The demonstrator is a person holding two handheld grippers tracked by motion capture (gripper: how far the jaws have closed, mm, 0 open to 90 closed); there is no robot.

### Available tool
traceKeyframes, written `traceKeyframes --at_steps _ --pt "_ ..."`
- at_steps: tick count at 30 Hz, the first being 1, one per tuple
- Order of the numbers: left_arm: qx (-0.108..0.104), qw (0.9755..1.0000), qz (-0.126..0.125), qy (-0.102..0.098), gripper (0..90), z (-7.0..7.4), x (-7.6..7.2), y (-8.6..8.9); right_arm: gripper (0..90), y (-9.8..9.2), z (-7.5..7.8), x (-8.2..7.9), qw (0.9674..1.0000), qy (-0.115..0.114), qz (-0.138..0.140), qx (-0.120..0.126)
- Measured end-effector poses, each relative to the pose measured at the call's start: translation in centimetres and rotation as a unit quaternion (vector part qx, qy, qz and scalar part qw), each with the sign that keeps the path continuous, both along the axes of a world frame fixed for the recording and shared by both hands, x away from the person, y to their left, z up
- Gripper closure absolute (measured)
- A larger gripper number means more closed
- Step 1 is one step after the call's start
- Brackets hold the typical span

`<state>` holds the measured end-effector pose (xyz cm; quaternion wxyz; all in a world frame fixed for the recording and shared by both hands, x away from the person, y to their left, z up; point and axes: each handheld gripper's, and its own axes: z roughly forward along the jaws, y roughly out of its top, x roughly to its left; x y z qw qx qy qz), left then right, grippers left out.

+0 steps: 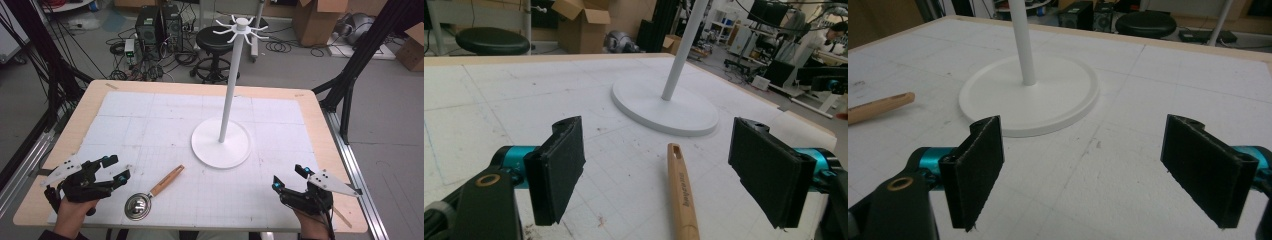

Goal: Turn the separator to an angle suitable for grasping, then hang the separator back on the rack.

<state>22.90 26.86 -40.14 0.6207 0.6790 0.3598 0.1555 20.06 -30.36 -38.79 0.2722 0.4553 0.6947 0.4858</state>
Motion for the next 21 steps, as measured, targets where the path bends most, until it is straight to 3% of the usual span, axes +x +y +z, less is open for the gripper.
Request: traceKeyframes --at_steps 7,12,18,21 --pt "0.011 0.9999 -0.001 -0.003 22.2 0.0 0.1 -0.5 15.9 0.1 0.1 -0.5 0.9997 -0.005 -0.007 -0.024" --pt "0.021 0.9998 0.005 0.004 19.9 -0.3 0.1 -0.7 15.8 -0.2 0.1 -0.5 0.9997 -0.011 -0.023 -0.004" --pt "0.03 0.9995 -0.004 0.009 17.3 -0.3 0.3 -1.1 15.9 -0.1 0.0 -0.3 0.9997 -0.007 -0.022 -0.005" --pt "0.025 0.9996 -0.009 0.01 17.4 -0.3 0.3 -1.4 15.9 0.0 0.1 -0.4 0.9996 -0.012 -0.023 -0.005"
